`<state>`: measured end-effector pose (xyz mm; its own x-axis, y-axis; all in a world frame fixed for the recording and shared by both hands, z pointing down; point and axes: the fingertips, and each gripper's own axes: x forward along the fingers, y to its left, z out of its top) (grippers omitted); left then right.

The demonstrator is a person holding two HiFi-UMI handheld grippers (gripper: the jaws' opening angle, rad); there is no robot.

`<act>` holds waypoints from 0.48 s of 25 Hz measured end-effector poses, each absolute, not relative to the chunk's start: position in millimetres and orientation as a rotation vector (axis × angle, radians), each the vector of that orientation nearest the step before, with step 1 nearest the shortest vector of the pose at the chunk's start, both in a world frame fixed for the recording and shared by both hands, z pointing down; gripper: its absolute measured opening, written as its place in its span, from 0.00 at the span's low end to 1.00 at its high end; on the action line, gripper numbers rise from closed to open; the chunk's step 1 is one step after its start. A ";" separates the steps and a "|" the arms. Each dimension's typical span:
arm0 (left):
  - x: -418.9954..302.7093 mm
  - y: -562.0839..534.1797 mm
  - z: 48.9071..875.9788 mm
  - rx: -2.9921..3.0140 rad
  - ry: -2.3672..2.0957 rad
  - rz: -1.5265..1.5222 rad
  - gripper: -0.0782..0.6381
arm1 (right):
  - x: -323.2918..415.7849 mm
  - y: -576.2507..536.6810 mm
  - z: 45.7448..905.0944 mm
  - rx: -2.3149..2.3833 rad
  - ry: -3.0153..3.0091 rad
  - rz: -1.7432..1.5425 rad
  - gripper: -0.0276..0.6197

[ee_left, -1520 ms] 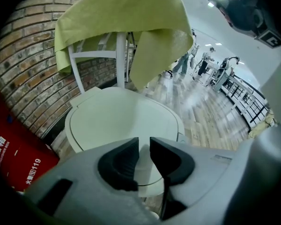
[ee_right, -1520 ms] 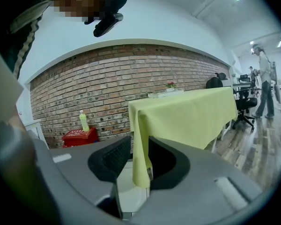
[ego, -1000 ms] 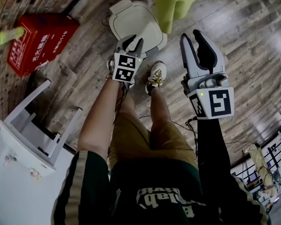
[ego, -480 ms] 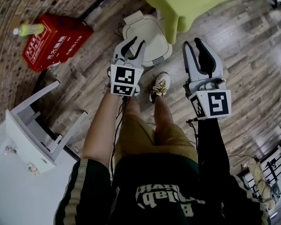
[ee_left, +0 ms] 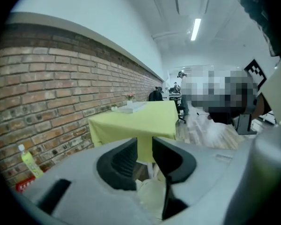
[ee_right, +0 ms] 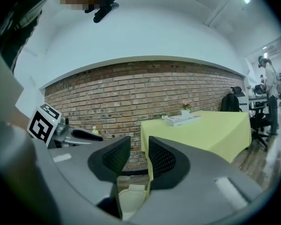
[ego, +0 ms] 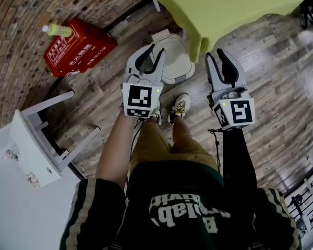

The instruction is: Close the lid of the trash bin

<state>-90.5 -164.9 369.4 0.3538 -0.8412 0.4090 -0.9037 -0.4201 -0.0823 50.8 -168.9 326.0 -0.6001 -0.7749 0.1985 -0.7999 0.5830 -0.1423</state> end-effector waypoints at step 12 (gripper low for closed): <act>-102.0 -149.1 223.5 2.514 -1.727 0.498 0.22 | 29.5 -138.3 237.8 1.257 -2.764 0.245 0.26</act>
